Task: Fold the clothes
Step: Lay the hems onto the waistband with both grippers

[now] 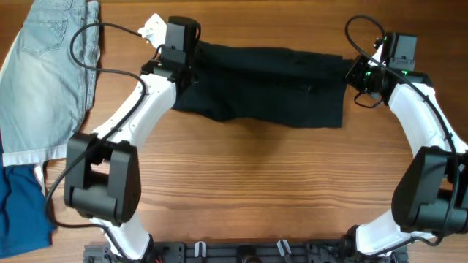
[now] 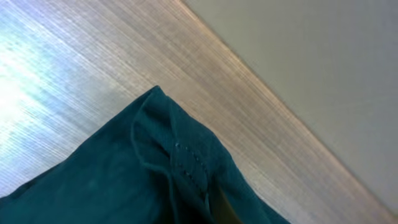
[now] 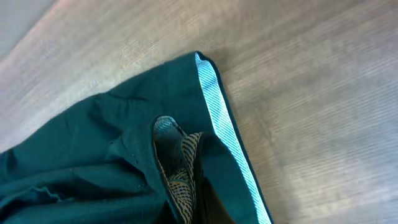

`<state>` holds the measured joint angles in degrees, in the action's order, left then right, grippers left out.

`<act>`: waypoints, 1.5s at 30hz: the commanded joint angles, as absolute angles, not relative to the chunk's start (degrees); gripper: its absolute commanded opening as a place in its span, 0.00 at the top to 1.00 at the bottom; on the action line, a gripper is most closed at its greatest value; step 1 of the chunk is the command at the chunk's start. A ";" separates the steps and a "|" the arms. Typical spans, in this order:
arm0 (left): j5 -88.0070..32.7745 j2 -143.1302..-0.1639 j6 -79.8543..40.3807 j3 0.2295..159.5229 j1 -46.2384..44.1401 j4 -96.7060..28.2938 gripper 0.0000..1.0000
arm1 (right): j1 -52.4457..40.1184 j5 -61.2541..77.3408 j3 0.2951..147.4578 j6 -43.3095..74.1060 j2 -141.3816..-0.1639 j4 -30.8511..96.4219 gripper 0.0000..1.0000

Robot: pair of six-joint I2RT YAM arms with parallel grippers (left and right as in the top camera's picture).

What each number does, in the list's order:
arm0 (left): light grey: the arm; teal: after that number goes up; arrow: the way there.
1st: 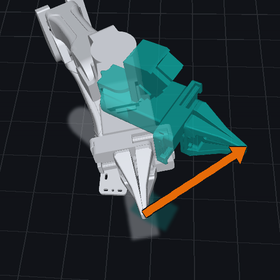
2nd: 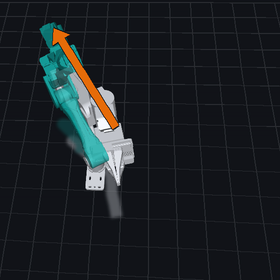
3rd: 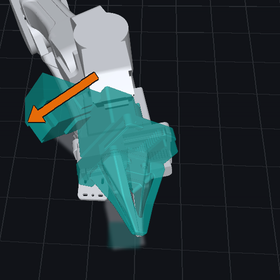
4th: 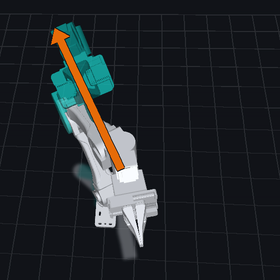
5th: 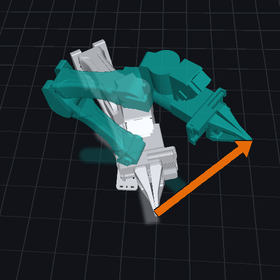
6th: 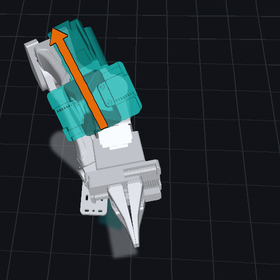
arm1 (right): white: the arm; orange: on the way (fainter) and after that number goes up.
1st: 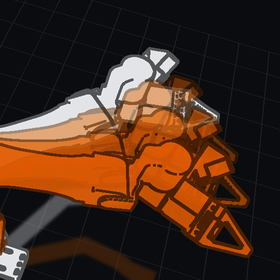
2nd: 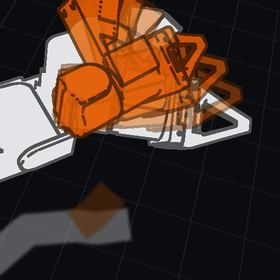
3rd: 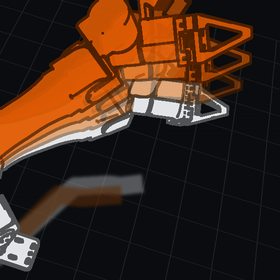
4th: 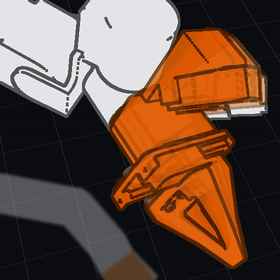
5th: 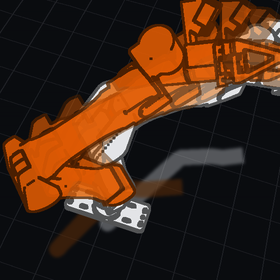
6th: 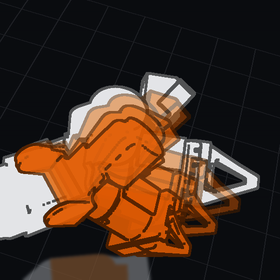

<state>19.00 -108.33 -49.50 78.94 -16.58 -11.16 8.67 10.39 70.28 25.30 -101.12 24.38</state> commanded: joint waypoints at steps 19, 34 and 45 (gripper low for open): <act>27.97 -105.34 -27.27 79.85 -17.06 -6.81 0.00 | 6.74 12.34 75.31 10.57 -106.43 6.39 0.01; 6.85 -118.28 -28.60 79.83 -18.92 -2.66 0.69 | -6.13 11.29 75.31 8.54 -117.21 -0.99 0.91; 1.54 -121.10 -35.14 79.83 -24.73 5.96 0.96 | -7.33 13.34 75.31 13.72 -126.13 -12.78 0.96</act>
